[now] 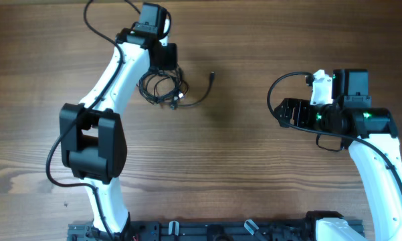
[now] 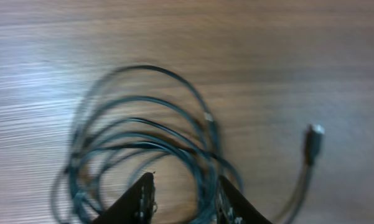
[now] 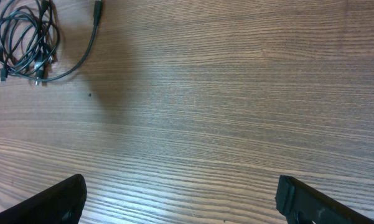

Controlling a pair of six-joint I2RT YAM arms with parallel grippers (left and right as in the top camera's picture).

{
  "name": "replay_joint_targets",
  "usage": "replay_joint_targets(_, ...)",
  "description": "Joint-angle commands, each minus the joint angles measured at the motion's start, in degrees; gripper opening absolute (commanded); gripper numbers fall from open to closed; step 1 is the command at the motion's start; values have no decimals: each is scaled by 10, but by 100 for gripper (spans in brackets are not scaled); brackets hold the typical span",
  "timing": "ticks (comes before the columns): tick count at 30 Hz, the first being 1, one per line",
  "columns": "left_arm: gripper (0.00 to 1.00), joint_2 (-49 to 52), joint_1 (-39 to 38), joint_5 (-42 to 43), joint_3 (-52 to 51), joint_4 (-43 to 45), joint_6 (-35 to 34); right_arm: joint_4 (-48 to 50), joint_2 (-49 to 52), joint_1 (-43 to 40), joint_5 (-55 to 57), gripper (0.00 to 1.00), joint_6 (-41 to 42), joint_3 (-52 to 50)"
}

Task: Untangle cables

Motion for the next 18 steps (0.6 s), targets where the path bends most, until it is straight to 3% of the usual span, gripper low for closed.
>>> replay_joint_targets(1,29,18,-28,44,-18,0,34,2,-11,1,6,100,2,13)
replay_joint_targets(7,24,51,-48,21,-38,9,31,2,-11,1,6,100,2,13)
replay_joint_targets(18,23,68,-48,-38,-38,-9,34,2,-11,1,6,100,2,13)
